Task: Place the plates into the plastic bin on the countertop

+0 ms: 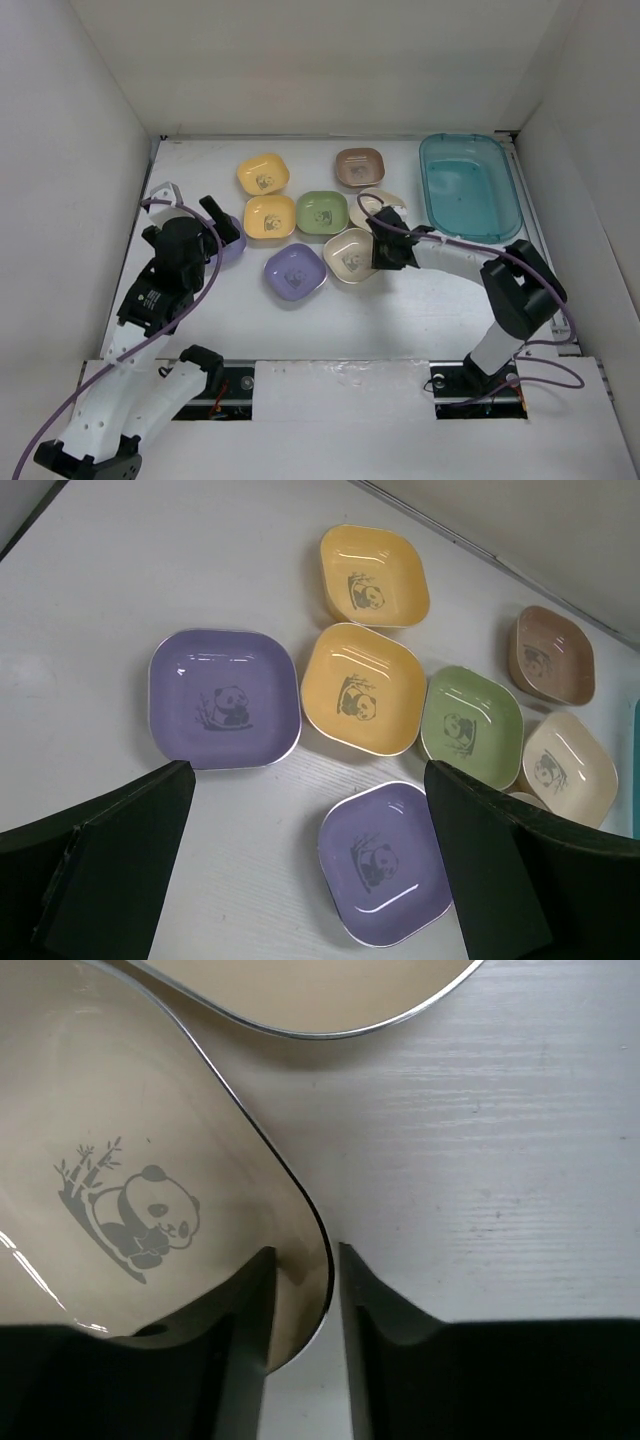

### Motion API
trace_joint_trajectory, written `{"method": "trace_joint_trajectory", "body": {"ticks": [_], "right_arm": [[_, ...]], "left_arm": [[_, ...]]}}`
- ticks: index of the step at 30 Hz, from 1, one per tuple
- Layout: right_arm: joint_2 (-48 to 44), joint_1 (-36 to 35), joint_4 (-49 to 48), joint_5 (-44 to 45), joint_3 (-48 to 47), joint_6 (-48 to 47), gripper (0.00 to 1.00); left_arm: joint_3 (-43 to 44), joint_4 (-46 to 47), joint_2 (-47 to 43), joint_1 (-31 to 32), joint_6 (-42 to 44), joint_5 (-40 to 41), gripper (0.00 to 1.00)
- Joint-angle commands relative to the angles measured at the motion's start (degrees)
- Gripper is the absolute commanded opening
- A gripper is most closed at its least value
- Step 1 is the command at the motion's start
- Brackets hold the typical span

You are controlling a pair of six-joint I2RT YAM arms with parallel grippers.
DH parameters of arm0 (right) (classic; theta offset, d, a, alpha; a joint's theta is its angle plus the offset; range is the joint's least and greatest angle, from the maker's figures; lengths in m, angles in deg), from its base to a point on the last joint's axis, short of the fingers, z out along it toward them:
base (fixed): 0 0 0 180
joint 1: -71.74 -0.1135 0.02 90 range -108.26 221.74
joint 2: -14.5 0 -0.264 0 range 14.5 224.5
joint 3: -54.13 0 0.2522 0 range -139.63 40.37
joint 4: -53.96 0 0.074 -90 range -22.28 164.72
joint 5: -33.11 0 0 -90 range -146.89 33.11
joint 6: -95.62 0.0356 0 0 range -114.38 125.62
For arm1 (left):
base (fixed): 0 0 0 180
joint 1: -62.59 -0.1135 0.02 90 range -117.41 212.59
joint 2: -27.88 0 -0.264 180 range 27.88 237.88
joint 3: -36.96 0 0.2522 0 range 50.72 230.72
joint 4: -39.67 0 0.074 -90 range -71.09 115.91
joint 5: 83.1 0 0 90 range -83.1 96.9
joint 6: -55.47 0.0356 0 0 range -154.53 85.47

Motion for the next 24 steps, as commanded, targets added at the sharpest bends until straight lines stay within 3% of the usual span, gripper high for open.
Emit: {"method": "trace_joint_trajectory", "body": {"ticks": [1, 6, 17, 21, 24], "right_arm": [[-4.09, -0.31, 0.55, 3.96, 1.23, 1.91, 0.3], [-8.91, 0.3, 2.39, 3.45, 4.31, 3.83, 0.0], [-23.67, -2.07, 12.5, 8.27, -0.69, 6.03, 0.0], [-27.12, 4.94, 11.64, 9.6, -4.29, 5.25, 0.0], [-25.9, 15.74, 9.53, 8.03, -8.86, 2.8, 0.0]], "left_arm": [[0.17, 1.24, -0.7, 0.15, 0.56, -0.39, 1.0], [0.17, 1.24, -1.32, 0.15, 0.56, -0.39, 1.0], [0.17, 1.77, -1.84, 0.15, 0.56, -0.92, 1.0], [0.17, 1.77, -1.84, 0.15, 0.56, -1.44, 1.0], [0.17, 1.77, -1.32, 0.15, 0.56, -1.98, 1.0]]}}
